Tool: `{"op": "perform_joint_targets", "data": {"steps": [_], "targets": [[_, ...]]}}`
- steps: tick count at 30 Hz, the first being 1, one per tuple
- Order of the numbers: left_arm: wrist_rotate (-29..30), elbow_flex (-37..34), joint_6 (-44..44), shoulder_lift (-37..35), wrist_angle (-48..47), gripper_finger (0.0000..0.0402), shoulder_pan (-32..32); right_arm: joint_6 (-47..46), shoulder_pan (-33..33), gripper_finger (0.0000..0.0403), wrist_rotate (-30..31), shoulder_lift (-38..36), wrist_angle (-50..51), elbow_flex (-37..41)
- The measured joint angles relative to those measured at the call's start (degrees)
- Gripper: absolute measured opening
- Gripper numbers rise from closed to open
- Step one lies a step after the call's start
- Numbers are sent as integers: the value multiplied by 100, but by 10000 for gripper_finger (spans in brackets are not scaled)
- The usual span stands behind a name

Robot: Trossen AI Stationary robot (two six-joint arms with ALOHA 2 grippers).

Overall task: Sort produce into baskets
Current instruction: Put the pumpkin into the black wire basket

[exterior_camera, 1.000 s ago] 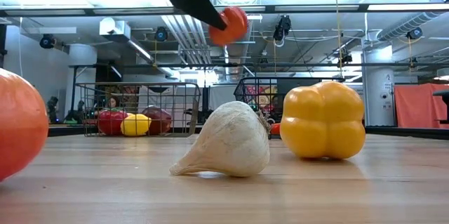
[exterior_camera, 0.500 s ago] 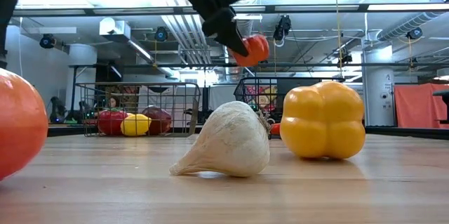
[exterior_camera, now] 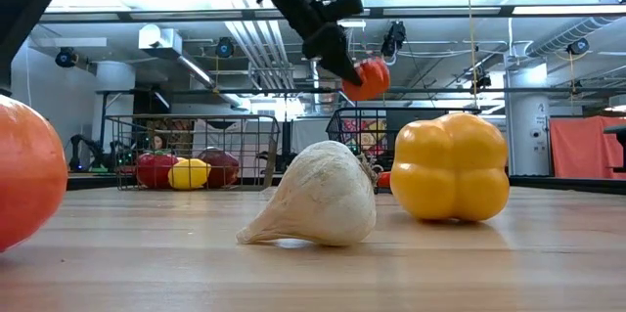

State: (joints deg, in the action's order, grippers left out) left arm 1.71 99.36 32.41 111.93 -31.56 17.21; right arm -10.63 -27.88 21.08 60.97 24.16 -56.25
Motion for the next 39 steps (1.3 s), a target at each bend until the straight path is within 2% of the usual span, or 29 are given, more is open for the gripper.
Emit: {"op": "perform_joint_targets", "data": {"steps": [9,39], "targets": [[-61,121,15,430,-40,349,14,-134,0,288,0,0,6,127],[-32,104,-184,513,-619,349,31,-136,2,288,4,2,2,194]]}}
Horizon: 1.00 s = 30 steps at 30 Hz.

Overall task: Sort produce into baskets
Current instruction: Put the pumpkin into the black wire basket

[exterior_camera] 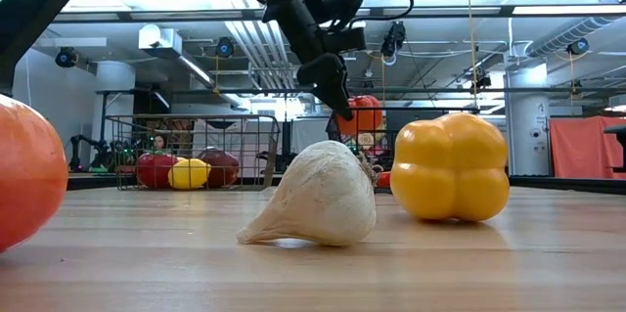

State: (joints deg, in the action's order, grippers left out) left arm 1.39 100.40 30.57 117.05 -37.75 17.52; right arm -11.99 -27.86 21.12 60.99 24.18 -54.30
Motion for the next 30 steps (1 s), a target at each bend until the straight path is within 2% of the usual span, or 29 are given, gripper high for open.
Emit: {"op": "perform_joint_targets", "data": {"steps": [18,30], "targets": [[0,0,32,4,14,349,0,2,0,288,0,0,1,0],[-18,11,0,258,309,349,-22,7,1,288,0,2,4,20]]}}
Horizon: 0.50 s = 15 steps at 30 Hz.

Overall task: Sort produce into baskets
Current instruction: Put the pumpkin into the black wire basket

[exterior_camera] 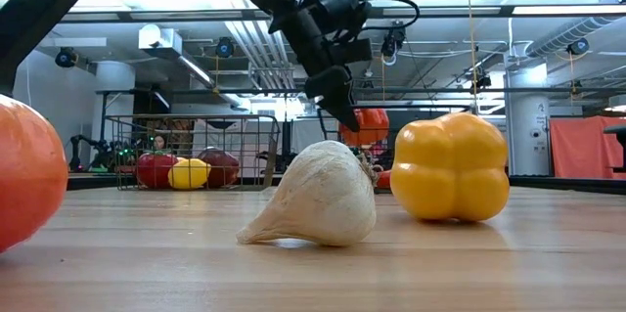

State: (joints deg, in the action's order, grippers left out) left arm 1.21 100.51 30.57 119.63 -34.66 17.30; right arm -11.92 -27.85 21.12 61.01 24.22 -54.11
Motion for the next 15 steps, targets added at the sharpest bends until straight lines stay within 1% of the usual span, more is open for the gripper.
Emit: {"op": "perform_joint_targets", "data": {"steps": [15], "targets": [[36,-2,-50,0,157,349,-2,46,1,288,0,0,1,2]]}}
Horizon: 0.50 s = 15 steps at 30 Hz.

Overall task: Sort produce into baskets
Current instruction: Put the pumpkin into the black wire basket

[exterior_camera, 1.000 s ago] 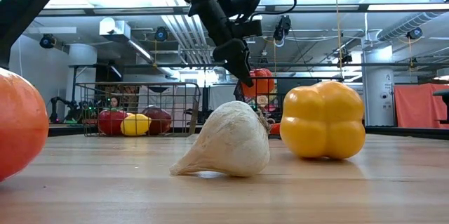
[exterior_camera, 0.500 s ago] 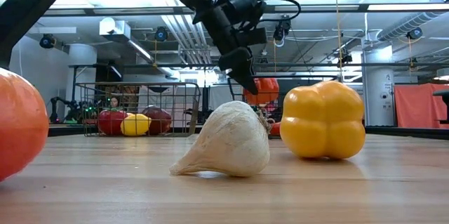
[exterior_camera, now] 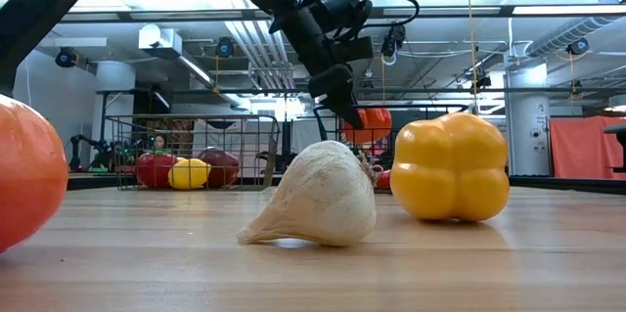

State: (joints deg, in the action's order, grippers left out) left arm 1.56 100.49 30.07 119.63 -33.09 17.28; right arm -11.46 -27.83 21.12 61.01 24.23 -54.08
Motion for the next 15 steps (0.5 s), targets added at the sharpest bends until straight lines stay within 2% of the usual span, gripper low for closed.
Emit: {"op": "perform_joint_targets", "data": {"steps": [4,9,13,15], "targets": [[0,179,5,-21,-68,349,-14,-43,-2,288,0,0,0,0],[-2,1136,99,-74,-871,349,-14,-498,63,280,35,44,272,171],[-44,1758,300,-74,-1474,349,-14,-1086,365,252,566,203,334,352],[-111,1938,424,-74,-1607,349,-14,-1354,694,228,594,361,525,374]]}}
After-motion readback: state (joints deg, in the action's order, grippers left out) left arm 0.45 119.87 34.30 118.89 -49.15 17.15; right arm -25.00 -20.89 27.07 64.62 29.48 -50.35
